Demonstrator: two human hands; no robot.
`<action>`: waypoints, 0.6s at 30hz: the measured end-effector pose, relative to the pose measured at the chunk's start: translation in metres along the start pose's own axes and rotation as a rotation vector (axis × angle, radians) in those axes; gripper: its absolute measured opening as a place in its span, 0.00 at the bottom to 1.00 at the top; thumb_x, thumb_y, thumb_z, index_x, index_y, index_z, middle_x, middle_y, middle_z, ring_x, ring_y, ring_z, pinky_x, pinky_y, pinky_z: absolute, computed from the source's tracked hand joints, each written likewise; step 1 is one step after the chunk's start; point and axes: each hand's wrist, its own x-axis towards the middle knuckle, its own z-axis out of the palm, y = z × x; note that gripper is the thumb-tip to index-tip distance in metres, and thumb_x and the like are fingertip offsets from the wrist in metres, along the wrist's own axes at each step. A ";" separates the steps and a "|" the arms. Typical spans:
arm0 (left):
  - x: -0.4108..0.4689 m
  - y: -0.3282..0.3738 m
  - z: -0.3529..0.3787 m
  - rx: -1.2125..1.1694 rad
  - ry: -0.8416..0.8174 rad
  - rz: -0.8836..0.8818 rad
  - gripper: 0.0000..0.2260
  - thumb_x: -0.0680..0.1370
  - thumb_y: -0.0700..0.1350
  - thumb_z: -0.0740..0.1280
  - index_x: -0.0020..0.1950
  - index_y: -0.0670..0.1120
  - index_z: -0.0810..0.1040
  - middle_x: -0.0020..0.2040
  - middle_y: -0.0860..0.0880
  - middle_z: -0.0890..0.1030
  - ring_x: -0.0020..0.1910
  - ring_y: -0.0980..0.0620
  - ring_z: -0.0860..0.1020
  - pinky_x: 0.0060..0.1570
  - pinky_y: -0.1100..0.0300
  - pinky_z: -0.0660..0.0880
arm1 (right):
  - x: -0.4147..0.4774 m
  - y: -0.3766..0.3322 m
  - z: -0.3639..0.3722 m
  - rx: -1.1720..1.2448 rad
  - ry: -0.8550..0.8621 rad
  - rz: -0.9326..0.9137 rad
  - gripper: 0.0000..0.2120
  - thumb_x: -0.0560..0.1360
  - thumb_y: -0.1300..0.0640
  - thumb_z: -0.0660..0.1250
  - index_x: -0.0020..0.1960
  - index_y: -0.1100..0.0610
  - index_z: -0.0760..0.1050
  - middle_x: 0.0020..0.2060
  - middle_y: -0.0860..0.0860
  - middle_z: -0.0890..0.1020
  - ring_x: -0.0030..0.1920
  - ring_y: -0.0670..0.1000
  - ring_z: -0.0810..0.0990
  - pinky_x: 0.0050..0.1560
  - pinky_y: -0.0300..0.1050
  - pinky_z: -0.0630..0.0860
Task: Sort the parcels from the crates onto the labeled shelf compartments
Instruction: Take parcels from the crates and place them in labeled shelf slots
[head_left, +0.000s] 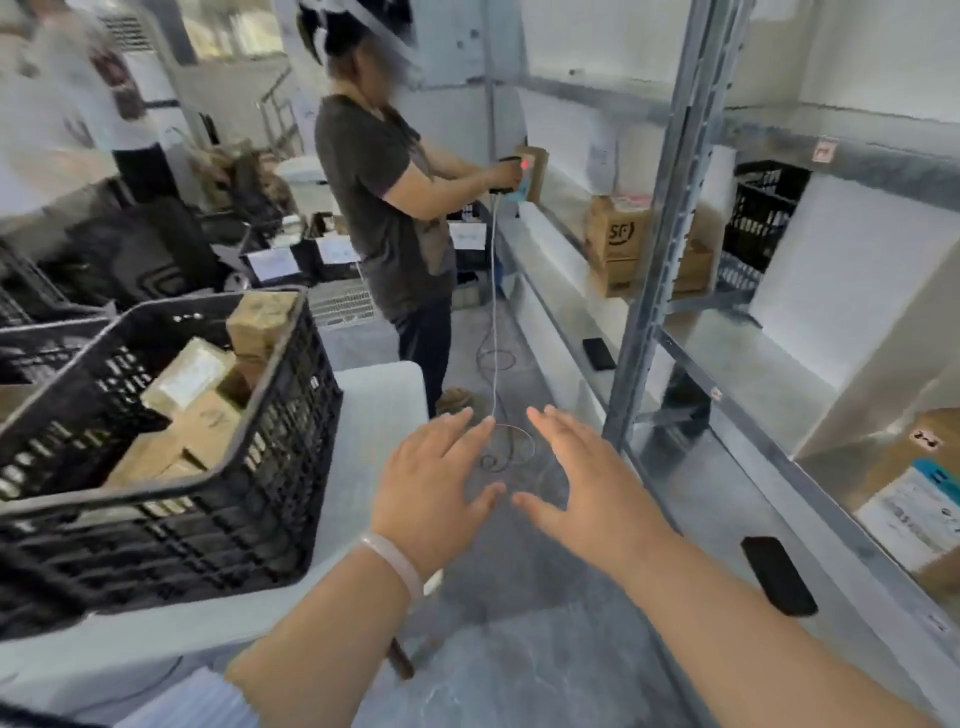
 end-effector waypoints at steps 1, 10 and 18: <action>-0.007 -0.011 -0.012 0.020 0.024 -0.043 0.31 0.74 0.63 0.59 0.73 0.51 0.72 0.71 0.48 0.74 0.69 0.44 0.74 0.66 0.45 0.73 | 0.009 -0.013 0.007 0.007 -0.017 -0.039 0.39 0.74 0.38 0.67 0.78 0.42 0.50 0.77 0.43 0.55 0.77 0.44 0.52 0.76 0.48 0.56; -0.063 -0.136 -0.074 0.117 0.105 -0.291 0.29 0.77 0.64 0.61 0.77 0.55 0.65 0.76 0.53 0.67 0.76 0.50 0.64 0.74 0.48 0.63 | 0.084 -0.131 0.088 0.061 -0.110 -0.249 0.38 0.76 0.38 0.64 0.78 0.42 0.48 0.77 0.38 0.52 0.75 0.38 0.49 0.70 0.34 0.49; -0.069 -0.275 -0.111 0.025 0.105 -0.394 0.28 0.78 0.59 0.66 0.76 0.55 0.67 0.76 0.53 0.67 0.76 0.51 0.63 0.74 0.54 0.61 | 0.165 -0.223 0.170 0.095 -0.172 -0.234 0.35 0.77 0.41 0.64 0.78 0.40 0.50 0.77 0.40 0.54 0.77 0.42 0.51 0.74 0.41 0.53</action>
